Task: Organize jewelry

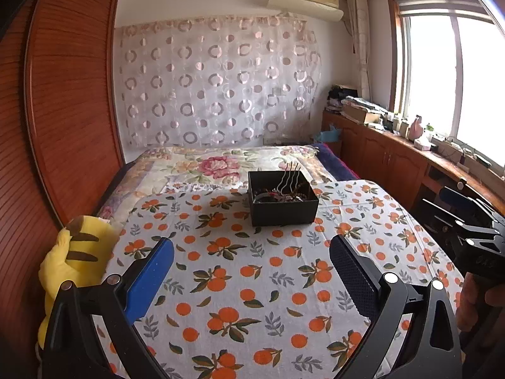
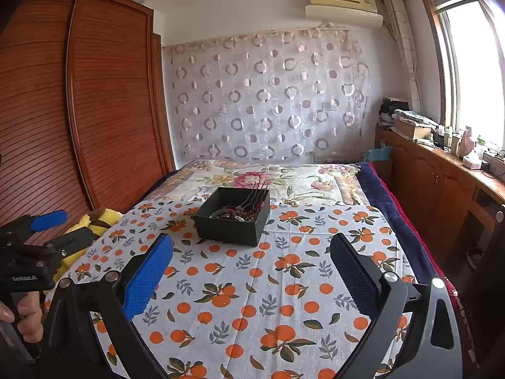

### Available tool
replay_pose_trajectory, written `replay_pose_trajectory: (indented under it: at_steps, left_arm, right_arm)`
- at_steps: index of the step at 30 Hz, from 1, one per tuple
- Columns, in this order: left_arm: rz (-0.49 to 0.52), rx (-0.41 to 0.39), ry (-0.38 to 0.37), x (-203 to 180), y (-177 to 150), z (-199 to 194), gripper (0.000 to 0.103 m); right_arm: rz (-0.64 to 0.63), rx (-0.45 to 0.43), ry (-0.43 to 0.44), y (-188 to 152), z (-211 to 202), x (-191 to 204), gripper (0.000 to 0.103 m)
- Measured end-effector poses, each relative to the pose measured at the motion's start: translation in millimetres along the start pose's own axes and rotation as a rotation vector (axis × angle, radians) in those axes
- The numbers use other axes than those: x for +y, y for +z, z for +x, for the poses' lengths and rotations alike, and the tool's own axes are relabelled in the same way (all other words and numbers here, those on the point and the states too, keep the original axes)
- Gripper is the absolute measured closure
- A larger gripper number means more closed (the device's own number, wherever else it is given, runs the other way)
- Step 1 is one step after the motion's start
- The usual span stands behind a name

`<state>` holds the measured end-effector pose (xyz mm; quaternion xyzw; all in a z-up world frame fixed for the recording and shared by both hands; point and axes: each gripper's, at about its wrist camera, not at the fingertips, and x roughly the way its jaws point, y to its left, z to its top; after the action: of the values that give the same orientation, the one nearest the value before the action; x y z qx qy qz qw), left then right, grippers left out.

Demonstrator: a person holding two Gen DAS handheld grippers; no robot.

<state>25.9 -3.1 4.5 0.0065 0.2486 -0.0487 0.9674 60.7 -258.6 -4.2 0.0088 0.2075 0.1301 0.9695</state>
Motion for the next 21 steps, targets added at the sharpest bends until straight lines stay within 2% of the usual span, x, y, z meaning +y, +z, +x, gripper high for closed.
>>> replay_pose_trajectory:
  at_steps: [21]
  left_arm:
    - [0.0, -0.012, -0.006, -2.9, 2.7, -4.5, 0.008]
  right_arm:
    - [0.0, 0.0, -0.001, 0.5, -0.3, -0.3, 0.003]
